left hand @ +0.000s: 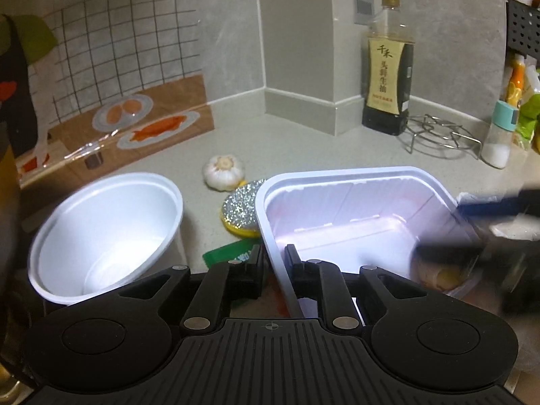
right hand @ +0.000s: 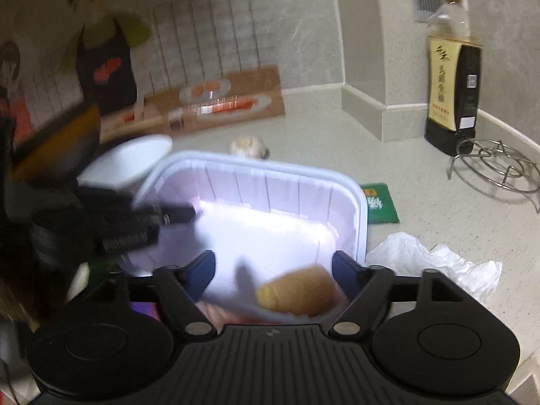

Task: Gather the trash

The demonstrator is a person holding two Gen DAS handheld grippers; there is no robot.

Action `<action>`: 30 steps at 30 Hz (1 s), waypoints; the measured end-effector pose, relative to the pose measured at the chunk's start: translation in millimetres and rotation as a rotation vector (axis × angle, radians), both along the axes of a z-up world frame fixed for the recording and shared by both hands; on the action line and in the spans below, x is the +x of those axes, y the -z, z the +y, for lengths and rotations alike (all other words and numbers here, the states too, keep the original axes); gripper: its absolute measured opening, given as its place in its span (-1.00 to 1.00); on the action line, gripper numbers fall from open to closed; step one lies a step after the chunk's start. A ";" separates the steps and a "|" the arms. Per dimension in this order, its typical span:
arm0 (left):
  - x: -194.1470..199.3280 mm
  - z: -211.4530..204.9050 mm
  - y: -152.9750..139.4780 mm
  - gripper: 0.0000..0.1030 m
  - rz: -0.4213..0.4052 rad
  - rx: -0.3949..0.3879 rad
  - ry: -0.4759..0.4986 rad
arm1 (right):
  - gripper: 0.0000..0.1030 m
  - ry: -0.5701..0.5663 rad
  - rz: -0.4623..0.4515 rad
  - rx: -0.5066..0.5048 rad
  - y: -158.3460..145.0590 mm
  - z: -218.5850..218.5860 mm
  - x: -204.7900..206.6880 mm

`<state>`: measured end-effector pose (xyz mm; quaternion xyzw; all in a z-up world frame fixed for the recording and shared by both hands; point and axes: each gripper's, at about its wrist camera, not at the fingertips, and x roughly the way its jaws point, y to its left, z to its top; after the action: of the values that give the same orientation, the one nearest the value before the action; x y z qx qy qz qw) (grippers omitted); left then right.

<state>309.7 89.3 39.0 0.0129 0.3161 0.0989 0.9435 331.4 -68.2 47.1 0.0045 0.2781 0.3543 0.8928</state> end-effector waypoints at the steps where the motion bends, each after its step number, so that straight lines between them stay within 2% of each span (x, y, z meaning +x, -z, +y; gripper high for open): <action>1: 1.0 -0.4 -0.4 -0.67 0.008 -0.001 -0.009 | 0.56 0.044 -0.036 0.016 -8.6 -6.1 -1.7; 3: 4.6 0.3 -1.0 -0.67 0.041 -0.013 -0.042 | 0.91 0.156 -0.081 0.013 -23.8 -16.9 -1.4; 4: 5.5 1.8 -1.7 -0.67 0.052 -0.029 -0.046 | 1.00 0.208 -0.089 -0.004 -30.2 -21.9 0.4; 6: 2.8 7.0 -4.3 -0.67 0.031 -0.070 -0.035 | 1.00 0.257 -0.053 -0.075 -35.5 -25.8 7.7; 9: -1.9 19.3 -10.1 -0.67 -0.027 -0.161 -0.027 | 1.00 0.253 0.068 -0.209 -30.3 -25.2 13.1; 12: -1.4 30.1 -11.2 -0.66 -0.018 -0.240 -0.023 | 1.00 0.150 0.073 -0.175 -16.3 -28.1 -12.2; 14: -1.7 31.9 -9.2 -0.66 -0.011 -0.244 -0.022 | 1.00 0.073 0.065 -0.175 -4.2 -25.4 -32.0; 17: -3.6 30.7 -5.3 -0.64 -0.003 -0.232 -0.019 | 1.00 0.042 0.018 -0.204 14.4 -18.3 -53.6; 23: -3.0 28.3 2.0 -0.64 0.040 -0.222 -0.007 | 1.00 0.046 0.054 -0.264 49.3 -9.0 -51.4; 30: -2.4 22.2 5.9 -0.64 0.053 -0.188 -0.008 | 1.00 0.048 0.037 -0.289 58.1 -10.9 -50.4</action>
<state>307.3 111.5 33.2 -0.0742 0.3488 0.0723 0.9314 281.0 -79.2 -11.0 -0.1112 0.3424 0.2890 0.8871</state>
